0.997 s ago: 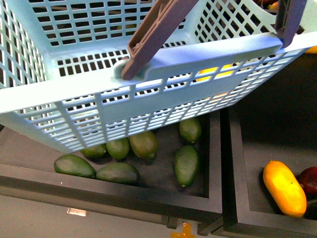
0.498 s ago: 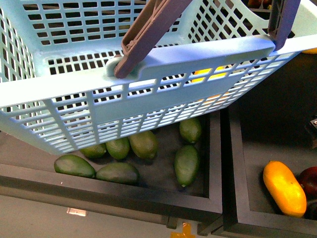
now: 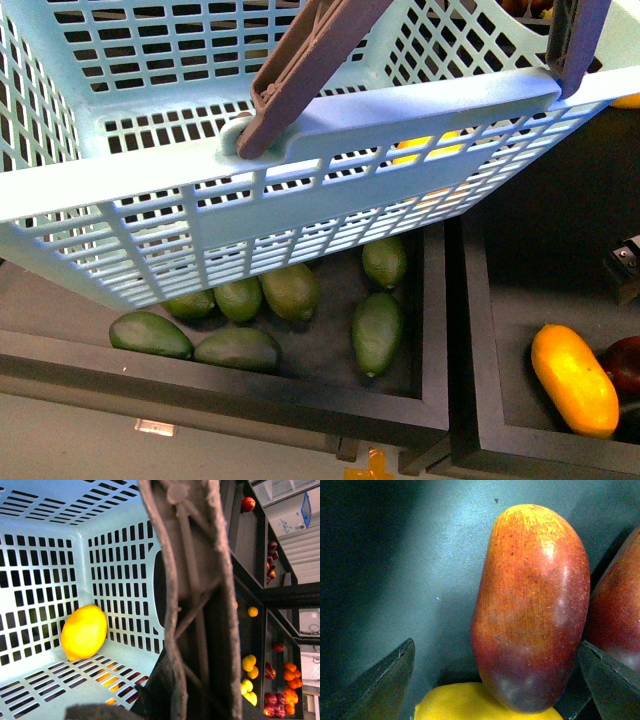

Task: Pick lemon and mango into basket

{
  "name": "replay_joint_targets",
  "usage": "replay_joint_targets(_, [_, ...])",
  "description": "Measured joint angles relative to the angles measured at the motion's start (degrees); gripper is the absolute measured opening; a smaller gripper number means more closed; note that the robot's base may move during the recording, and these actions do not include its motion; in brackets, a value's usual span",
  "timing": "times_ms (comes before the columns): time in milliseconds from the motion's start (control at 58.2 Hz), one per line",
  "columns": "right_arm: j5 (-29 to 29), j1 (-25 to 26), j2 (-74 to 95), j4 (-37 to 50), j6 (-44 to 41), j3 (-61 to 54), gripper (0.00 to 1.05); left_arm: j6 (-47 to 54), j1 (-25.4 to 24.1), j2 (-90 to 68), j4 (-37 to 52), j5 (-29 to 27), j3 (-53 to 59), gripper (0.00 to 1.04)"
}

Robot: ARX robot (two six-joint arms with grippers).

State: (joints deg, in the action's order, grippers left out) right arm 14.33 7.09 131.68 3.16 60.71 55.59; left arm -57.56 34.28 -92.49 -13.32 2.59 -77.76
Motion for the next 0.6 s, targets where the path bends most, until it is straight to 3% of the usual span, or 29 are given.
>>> replay_joint_targets(601, [1.1, 1.0, 4.4, -1.0, -0.3, 3.8, 0.96, 0.0, 0.0, 0.0, 0.0, 0.0, 0.0, 0.05])
